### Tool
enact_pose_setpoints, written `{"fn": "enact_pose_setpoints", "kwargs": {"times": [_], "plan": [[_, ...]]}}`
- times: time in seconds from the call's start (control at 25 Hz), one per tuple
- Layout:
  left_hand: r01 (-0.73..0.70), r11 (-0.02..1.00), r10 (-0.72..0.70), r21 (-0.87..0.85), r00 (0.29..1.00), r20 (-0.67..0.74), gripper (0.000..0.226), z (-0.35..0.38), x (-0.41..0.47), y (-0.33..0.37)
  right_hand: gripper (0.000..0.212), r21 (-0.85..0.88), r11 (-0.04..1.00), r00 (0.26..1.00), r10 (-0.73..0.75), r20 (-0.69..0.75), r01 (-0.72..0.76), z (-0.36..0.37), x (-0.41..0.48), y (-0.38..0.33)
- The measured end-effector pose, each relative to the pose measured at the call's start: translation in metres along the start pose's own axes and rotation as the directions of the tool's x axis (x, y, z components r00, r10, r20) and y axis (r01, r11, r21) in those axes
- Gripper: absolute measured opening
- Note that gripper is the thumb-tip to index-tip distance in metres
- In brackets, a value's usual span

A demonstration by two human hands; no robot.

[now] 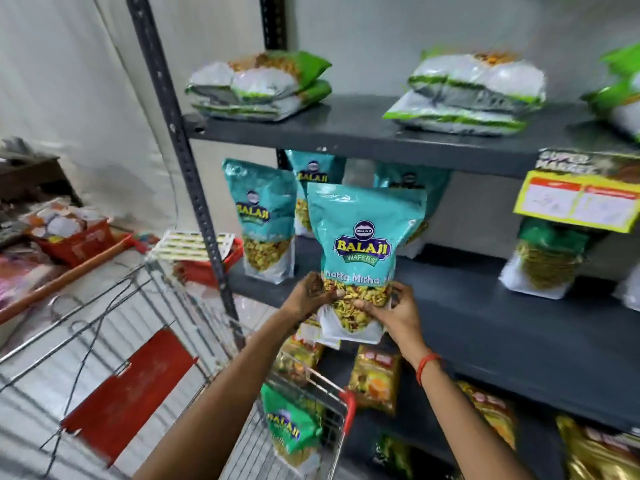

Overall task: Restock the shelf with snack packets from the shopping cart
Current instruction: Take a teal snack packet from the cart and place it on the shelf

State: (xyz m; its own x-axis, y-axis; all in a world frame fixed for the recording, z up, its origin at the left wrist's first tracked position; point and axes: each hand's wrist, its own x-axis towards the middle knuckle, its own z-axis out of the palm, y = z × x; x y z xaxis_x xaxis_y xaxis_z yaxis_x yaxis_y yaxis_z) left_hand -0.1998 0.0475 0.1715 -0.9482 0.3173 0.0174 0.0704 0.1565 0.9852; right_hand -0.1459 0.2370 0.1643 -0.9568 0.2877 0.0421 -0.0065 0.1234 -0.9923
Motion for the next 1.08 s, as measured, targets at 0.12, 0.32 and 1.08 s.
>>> {"fn": "enact_pose_setpoints", "kwargs": {"times": [0.12,0.32,1.08], "plan": [[-0.012,1.0,0.011,0.015,0.995,0.1,0.014,0.023,0.052,0.002,0.083,0.015,0.999,0.996,0.033,-0.083,-0.032,-0.022,0.03,0.003],[0.043,0.995,-0.03,-0.092,0.99,0.138,0.037,0.044,0.112,0.007,0.07,0.075,0.997,0.991,-0.001,-0.133,0.011,-0.036,0.088,0.015],[-0.165,0.947,0.215,0.276,0.963,-0.161,0.074,0.03,-0.019,-0.043,0.071,-0.094,0.97,0.938,-0.24,-0.251,0.223,0.06,-0.028,0.046]]}}
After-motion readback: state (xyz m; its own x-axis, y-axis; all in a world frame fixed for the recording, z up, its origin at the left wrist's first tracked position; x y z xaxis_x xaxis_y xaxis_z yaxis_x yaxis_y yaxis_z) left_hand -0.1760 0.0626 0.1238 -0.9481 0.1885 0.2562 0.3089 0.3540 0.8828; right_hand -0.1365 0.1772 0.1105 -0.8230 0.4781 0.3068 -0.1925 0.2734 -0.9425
